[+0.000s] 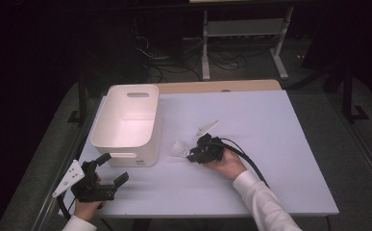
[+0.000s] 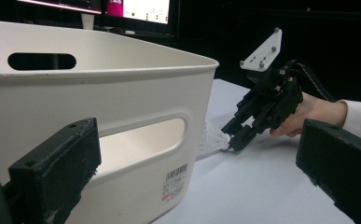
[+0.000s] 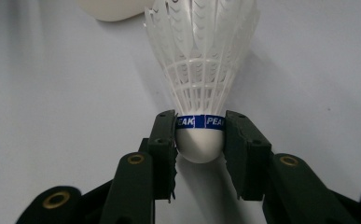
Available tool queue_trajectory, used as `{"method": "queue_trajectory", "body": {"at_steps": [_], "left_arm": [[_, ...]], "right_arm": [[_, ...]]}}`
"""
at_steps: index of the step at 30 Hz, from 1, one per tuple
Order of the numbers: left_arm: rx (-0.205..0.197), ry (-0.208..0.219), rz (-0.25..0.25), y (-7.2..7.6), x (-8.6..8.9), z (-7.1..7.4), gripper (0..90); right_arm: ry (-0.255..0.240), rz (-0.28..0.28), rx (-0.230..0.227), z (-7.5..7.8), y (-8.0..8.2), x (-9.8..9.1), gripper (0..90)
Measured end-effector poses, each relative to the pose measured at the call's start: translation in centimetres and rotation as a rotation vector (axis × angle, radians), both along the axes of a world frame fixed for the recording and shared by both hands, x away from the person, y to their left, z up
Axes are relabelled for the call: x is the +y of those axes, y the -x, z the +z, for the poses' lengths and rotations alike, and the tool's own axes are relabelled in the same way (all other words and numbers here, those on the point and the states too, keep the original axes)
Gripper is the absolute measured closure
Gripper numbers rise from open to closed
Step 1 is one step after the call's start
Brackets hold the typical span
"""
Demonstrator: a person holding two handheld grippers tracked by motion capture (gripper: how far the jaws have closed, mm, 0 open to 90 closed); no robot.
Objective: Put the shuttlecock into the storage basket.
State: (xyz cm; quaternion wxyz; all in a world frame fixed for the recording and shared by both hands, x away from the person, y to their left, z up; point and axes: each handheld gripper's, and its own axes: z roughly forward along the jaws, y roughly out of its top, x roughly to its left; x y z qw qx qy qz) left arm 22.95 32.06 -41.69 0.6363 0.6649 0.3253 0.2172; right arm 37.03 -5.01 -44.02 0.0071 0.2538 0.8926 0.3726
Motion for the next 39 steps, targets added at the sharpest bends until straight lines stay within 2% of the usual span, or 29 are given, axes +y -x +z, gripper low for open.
{"method": "queue_trajectory", "body": {"at_steps": [8, 15, 18, 19, 24, 27, 28, 32, 39], "left_arm": [[0.003, 0.003, 0.001, 0.0, -0.1, 0.0, 0.0], [0.004, 0.006, 0.001, 0.0, -0.1, 0.0, 0.0], [0.004, 0.005, 0.001, 0.0, -0.1, 0.0, 0.0], [0.004, 0.005, 0.002, 0.0, -0.1, 0.0, 0.0], [0.005, 0.007, 0.002, 0.0, -0.1, 0.0, 0.0], [0.006, 0.006, 0.003, 0.0, -0.1, -0.1, 0.0], [0.006, 0.005, 0.004, -0.1, -0.1, -0.1, 0.0], [0.007, 0.007, 0.004, -0.1, -0.1, -0.1, 0.0], [0.007, 0.005, 0.003, 0.0, -0.1, 0.0, 0.0]], "right_arm": [[-0.036, -0.016, -0.03, 0.6, 0.1, -0.4, 63.9], [-0.08, -0.034, -0.047, 2.5, 0.4, -1.3, 63.9], [-0.071, -0.037, -0.071, 2.8, 0.2, -1.5, 64.0], [-0.079, -0.048, -0.05, 3.1, 0.4, -1.4, 64.0], [-0.088, -0.054, -0.069, 4.1, 0.4, -1.7, 64.0], [-0.094, -0.06, -0.061, 4.8, 0.5, -1.7, 64.0], [-0.093, -0.048, -0.073, 4.9, 0.4, -1.7, 64.0], [-0.088, -0.042, -0.055, 5.8, 0.7, -1.6, 64.0], [-0.075, -0.031, -0.066, 7.5, 1.1, -1.1, 64.1]]}}
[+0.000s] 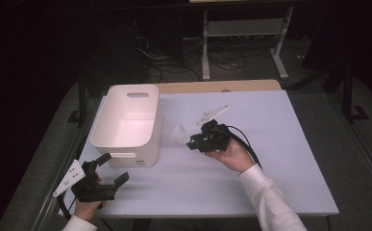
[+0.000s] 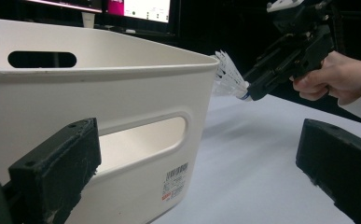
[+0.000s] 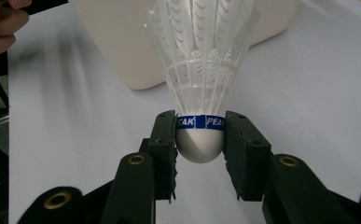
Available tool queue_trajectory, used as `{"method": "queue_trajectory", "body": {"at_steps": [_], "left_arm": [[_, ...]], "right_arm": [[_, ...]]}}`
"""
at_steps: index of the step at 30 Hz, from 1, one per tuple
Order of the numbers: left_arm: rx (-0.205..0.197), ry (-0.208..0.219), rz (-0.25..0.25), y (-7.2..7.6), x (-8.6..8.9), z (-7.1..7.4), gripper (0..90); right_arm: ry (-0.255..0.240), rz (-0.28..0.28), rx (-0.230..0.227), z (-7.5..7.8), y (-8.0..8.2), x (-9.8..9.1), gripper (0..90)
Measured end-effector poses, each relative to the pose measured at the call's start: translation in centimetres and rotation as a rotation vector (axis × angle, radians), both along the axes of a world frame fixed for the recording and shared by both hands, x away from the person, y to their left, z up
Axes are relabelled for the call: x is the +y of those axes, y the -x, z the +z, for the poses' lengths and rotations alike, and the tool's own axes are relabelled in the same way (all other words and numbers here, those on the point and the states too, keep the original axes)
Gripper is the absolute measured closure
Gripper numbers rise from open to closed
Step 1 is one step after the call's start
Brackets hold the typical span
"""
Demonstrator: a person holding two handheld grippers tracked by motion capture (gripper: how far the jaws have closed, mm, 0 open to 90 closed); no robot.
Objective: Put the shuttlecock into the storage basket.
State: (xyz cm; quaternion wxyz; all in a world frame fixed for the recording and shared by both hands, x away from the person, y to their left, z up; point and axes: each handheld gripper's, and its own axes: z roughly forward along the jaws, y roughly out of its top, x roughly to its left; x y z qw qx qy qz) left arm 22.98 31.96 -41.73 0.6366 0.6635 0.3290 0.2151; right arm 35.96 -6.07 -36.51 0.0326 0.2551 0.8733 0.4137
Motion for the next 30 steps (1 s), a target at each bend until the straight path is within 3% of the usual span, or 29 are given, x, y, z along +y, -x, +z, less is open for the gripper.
{"method": "queue_trajectory", "body": {"at_steps": [8, 23, 25, 30], "left_arm": [[0.0, -0.003, 0.0, 0.0, 0.0, 0.0, 0.0], [0.002, 0.002, 0.0, 0.0, 0.0, 0.0, 0.0], [0.003, -0.002, 0.001, 0.0, 0.0, 0.0, 0.0], [0.003, -0.002, 0.001, -0.1, 0.0, 0.0, 0.0]], "right_arm": [[-0.025, 0.008, -0.025, 1.9, -0.1, 0.3, 64.0], [-0.019, 0.02, -0.062, 3.5, -0.4, 0.7, 64.0], [-0.031, 0.017, -0.048, 3.8, -0.3, 0.9, 64.0], [-0.022, 0.034, -0.076, 4.4, -0.5, 1.1, 64.0]]}}
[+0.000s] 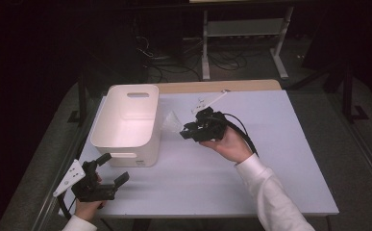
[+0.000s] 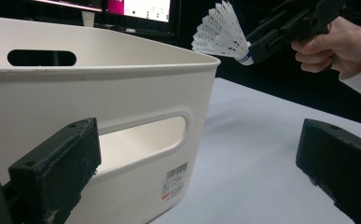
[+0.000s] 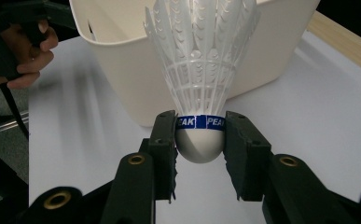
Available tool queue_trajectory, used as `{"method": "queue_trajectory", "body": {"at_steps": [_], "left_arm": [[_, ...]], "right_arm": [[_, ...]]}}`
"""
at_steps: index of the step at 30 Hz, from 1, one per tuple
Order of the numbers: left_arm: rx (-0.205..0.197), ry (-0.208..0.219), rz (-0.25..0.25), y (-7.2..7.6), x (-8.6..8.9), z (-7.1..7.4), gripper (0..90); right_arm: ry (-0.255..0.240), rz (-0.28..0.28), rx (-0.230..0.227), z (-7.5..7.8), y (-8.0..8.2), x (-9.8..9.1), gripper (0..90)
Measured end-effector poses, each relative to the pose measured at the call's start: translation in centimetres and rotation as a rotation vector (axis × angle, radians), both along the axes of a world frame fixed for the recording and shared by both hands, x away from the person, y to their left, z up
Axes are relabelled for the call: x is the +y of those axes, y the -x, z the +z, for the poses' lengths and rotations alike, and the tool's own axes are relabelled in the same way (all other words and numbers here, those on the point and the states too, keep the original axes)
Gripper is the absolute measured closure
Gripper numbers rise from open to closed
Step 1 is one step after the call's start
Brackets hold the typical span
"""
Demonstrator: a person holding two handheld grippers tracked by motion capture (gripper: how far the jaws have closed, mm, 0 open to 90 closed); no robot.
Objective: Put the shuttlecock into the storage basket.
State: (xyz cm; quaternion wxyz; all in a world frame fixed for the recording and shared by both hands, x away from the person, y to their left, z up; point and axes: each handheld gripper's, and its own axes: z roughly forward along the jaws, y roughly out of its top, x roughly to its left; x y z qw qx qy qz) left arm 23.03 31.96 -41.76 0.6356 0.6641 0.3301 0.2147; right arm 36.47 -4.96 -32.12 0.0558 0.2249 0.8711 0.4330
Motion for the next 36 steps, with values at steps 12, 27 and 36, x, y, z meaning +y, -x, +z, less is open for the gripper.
{"method": "queue_trajectory", "body": {"at_steps": [12, 27, 36], "left_arm": [[-0.003, 0.004, -0.002, 0.0, 0.0, 0.0, 0.0], [0.0, 0.0, -0.001, 0.0, 0.1, 0.0, 0.0], [-0.002, 0.01, -0.001, 0.0, 0.1, 0.0, 0.0]], "right_arm": [[-0.011, 0.017, -0.013, 1.4, -0.3, 1.1, 64.0], [-0.016, 0.056, -0.05, 2.8, -0.4, 3.3, 64.0], [-0.014, 0.082, -0.065, 3.0, -0.7, 4.8, 64.0]]}}
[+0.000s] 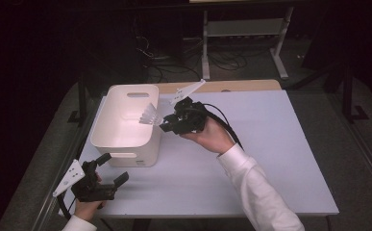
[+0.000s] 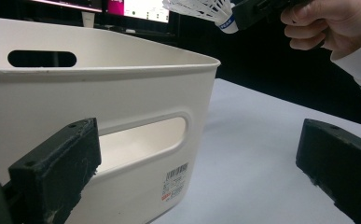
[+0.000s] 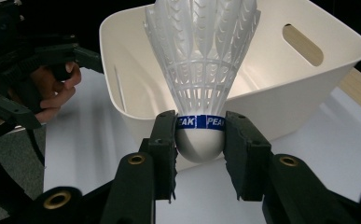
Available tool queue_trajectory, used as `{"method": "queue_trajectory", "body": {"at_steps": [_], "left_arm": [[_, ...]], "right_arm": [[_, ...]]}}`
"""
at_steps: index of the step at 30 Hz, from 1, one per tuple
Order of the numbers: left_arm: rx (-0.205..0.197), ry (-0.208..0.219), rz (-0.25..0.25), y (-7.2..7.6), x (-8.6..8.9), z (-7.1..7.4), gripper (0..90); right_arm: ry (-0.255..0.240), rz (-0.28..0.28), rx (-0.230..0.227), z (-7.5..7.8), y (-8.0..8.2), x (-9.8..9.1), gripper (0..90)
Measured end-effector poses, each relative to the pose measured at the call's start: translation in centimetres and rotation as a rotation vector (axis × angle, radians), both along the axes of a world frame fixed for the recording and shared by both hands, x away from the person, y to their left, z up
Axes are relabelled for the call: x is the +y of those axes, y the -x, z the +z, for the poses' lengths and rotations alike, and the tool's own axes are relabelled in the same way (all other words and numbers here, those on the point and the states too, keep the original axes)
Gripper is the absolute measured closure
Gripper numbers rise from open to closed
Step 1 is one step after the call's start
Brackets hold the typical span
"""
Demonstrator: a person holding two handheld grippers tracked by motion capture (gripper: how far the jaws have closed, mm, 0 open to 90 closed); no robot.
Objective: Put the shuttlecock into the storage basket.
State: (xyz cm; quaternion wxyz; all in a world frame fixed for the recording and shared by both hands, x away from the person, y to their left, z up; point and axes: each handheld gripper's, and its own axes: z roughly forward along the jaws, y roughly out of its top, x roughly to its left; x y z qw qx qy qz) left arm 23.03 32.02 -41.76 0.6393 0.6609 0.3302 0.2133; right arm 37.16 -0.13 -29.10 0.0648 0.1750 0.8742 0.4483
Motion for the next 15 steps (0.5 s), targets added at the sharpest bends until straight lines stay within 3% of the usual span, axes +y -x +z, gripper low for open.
{"method": "queue_trajectory", "body": {"at_steps": [3, 7, 8, 15], "left_arm": [[-0.001, 0.0, -0.001, 0.0, 0.0, 0.0, 0.0], [-0.001, 0.001, -0.003, 0.0, 0.0, 0.0, 0.0], [-0.002, 0.0, -0.002, 0.0, 0.0, 0.0, 0.0], [-0.002, -0.004, -0.003, 0.0, 0.0, 0.0, 0.0]], "right_arm": [[-0.005, -0.002, 0.021, 0.1, 0.2, 0.6, 64.0], [0.0, 0.016, -0.002, 0.1, 0.1, 1.1, 64.0], [0.001, 0.004, 0.021, 0.1, 0.3, 1.3, 64.0], [0.0, 0.021, 0.015, 0.1, 0.2, 2.1, 64.0]]}}
